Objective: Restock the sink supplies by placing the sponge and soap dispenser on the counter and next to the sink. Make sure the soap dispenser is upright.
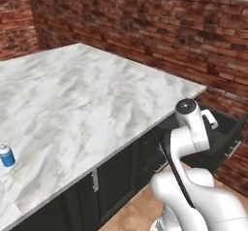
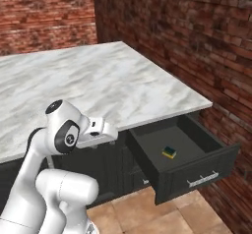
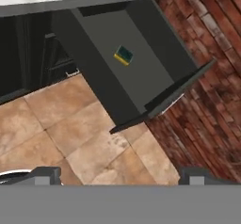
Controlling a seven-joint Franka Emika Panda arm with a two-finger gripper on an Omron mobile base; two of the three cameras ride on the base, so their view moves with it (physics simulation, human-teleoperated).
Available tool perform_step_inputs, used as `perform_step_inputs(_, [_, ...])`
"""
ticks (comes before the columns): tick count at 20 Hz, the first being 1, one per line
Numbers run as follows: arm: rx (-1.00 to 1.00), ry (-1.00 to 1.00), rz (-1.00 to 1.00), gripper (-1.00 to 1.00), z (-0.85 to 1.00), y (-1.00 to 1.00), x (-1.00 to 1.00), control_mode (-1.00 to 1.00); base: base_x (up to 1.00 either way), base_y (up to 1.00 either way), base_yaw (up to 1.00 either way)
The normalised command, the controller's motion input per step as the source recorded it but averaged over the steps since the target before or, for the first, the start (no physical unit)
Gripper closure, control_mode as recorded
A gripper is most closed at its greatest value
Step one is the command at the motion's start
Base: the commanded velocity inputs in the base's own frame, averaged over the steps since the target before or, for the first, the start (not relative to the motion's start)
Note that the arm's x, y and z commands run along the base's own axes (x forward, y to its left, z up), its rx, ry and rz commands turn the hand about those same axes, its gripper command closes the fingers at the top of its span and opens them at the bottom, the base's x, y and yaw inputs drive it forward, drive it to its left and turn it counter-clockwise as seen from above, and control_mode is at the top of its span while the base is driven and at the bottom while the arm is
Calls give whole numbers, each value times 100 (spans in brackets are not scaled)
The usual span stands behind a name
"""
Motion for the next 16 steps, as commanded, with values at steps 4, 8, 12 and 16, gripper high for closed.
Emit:
perform_step_inputs(4, [0, 0, 0, -100, 0, 0, 0, 100, 77, 0, -16])
perform_step_inputs(8, [0, 0, 0, -100, 0, 0, 0, 100, 57, -14, -13])
perform_step_inputs(12, [0, 0, 0, -100, 0, 0, 0, 100, 47, -35, -8])
perform_step_inputs(16, [0, 0, 0, -100, 0, 0, 0, 100, 37, -35, -6])
